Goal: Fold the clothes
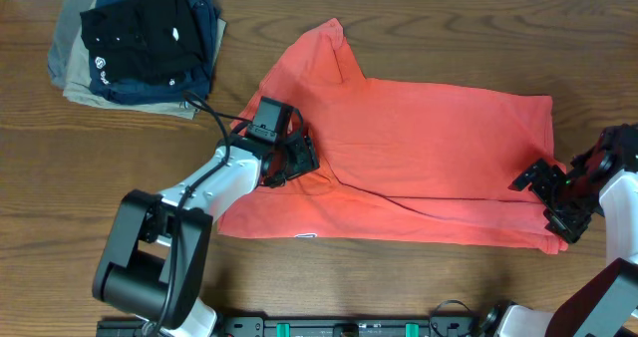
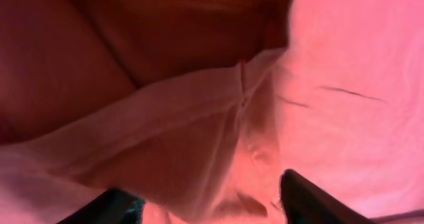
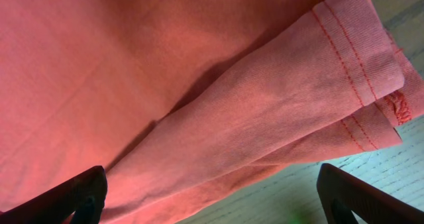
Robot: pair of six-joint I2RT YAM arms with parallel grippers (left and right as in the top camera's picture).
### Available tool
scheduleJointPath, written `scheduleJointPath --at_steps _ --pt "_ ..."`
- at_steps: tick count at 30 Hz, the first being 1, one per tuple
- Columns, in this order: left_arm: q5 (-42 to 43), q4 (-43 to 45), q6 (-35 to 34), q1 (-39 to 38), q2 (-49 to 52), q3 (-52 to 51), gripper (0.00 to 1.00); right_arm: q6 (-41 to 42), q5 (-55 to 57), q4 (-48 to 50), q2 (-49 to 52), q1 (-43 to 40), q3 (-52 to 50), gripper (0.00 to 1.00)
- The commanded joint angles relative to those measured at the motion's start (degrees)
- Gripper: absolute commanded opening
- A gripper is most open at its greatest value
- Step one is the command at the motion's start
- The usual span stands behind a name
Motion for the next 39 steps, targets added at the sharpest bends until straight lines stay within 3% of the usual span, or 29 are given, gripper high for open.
scheduleJointPath --at_steps 1,5,9,16,20,21,22,23,26,30,34,39 --pt "0.1 1.4 -0.1 -0.1 0.2 -0.1 0.56 -0.9 0.3 0.0 0.0 0.7 -0.3 0.99" --pt "0.1 2.2 0.1 -0.1 0.2 0.2 0.4 -0.9 0.3 0.2 0.0 0.7 -0.3 0.99" --pt "0.1 2.5 1.0 -0.1 0.2 0.3 0.38 -0.9 0.3 0.5 0.0 0.7 -0.3 0.99" --pt "0.0 6.2 1.6 -0.1 0.2 0.3 0.19 -0.9 0.3 0.7 0.0 0.7 -0.3 0.99" --pt "-1.6 8.2 1.6 -0.1 0.2 0.3 0.19 -0.9 0.3 0.6 0.0 0.7 -0.3 0.99" --pt "-2.5 8.4 1.6 -0.1 0.2 0.3 0.23 -0.9 0.3 0.6 0.0 0.7 -0.3 0.99" --pt "-3.4 8.7 1.6 -0.1 0.2 0.3 0.46 -0.8 0.3 0.6 0.0 0.7 -0.3 0.99" --pt "-4.3 8.9 1.7 -0.1 0.2 0.3 0.56 -0.9 0.3 0.6 0.0 0.7 -0.3 0.99" --pt "-5.6 10.6 4.8 0.0 0.2 0.3 0.77 -0.9 0.1 0.1 0.0 0.7 -0.3 0.99" --pt "-5.0 9.4 7.3 0.4 -1.2 2.3 0.83 -0.9 0.1 -1.1 0.0 0.7 -0.1 0.99" --pt "-5.0 4.0 9.9 1.1 -6.6 4.7 0.98 -0.9 1.0 -2.8 0.0 0.3 0.6 0.99" --pt "-5.1 -6.6 11.5 2.9 -16.7 5.0 0.98 2.9 8.0 -5.7 0.0 -2.7 2.0 0.99"
